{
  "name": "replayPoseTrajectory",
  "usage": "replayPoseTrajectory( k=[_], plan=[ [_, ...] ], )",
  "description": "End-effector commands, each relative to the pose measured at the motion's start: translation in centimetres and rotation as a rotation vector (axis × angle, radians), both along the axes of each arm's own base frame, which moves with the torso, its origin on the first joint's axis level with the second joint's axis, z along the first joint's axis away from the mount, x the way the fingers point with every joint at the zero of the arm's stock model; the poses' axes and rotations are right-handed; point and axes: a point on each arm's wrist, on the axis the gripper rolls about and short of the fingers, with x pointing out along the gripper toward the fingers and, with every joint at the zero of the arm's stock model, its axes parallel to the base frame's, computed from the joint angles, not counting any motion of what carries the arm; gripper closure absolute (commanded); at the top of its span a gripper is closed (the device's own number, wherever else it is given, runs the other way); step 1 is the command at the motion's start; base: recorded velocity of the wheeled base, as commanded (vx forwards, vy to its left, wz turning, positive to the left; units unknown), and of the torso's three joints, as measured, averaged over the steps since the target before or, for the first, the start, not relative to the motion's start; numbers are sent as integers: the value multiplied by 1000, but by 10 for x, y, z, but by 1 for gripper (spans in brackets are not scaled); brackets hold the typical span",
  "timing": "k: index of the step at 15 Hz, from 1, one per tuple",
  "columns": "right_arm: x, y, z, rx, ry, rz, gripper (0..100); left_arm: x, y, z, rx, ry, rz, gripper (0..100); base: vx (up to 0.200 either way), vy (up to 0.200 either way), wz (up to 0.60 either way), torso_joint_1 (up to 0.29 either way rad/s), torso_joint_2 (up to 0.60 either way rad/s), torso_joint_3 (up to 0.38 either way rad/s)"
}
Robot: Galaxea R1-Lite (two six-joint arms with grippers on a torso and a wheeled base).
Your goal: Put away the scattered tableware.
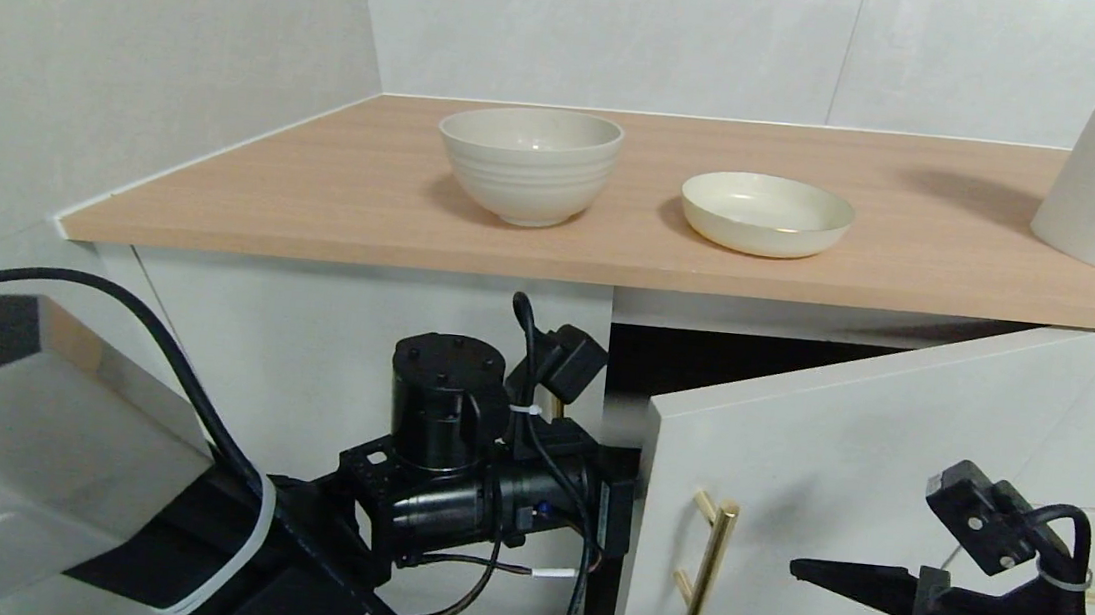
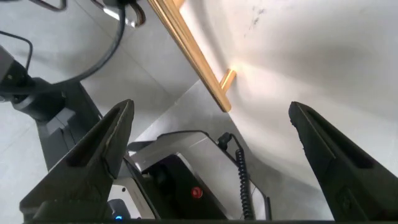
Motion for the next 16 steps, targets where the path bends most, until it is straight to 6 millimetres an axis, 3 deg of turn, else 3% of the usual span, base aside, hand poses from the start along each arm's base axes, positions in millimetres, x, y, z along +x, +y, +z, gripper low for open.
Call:
replayPoseTrajectory(
  k=[1, 7, 12, 16],
  plan=[
    [-4, -4, 6, 17, -26, -9, 0, 0, 0, 1, -4, -3, 1, 100, 0, 0, 0, 0, 0, 0],
    [-9, -8, 11, 25, -45, -22, 0, 0, -10, -1, 1, 5, -16, 100, -200, 0, 0, 2, 2, 2],
    [-9, -9, 14, 27, -64, -53, 0, 10, -19, -15, 17, 26, -12, 100, 0, 0, 0, 0, 0, 0],
    [-11, -10, 19, 37, -86, -69, 0, 12, -21, -14, 25, 36, -4, 100, 0, 0, 0, 0, 0, 0]
  ],
)
